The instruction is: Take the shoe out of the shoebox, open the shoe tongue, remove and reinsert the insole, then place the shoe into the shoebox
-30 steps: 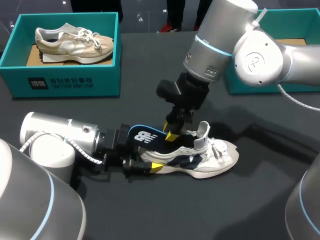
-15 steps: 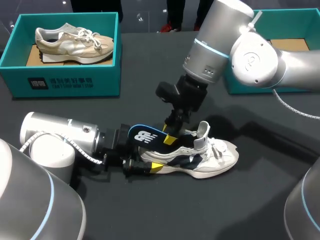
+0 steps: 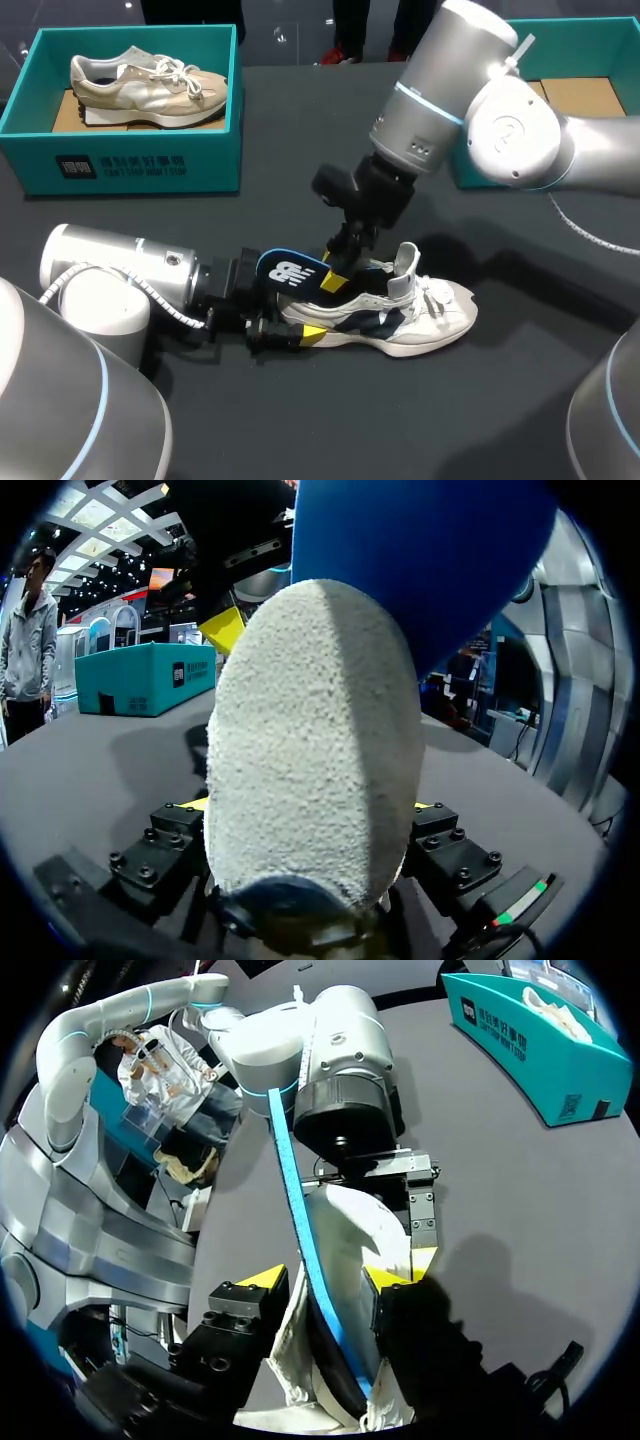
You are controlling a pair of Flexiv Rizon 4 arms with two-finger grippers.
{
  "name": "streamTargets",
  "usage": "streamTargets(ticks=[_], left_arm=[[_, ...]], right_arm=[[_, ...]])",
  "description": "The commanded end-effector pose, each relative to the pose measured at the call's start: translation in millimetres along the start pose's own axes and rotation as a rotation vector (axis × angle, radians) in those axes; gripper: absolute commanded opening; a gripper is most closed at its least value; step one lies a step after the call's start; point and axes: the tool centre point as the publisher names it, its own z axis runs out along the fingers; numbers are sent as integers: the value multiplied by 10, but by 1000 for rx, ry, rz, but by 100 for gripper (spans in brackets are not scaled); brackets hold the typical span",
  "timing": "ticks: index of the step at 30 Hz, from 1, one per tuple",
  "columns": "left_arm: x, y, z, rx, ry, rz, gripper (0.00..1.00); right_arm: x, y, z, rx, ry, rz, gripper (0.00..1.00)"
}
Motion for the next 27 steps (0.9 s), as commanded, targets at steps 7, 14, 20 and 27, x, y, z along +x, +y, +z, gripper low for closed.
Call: streamTargets(ticks=[7,14,20,27], left_arm=[[8,13,3,-2,-2,0,0],[8,13,3,-2,-2,0,0],[8,13,3,-2,-2,0,0],[8,13,3,-2,-2,0,0]], right_arm=[[0,44,91,-32,-11,7,0],[45,171,54,-44,-29,-50,0],[209,408,-28,-47,-51,-154,0],[312,527,-60,-17,-75,-191,0]])
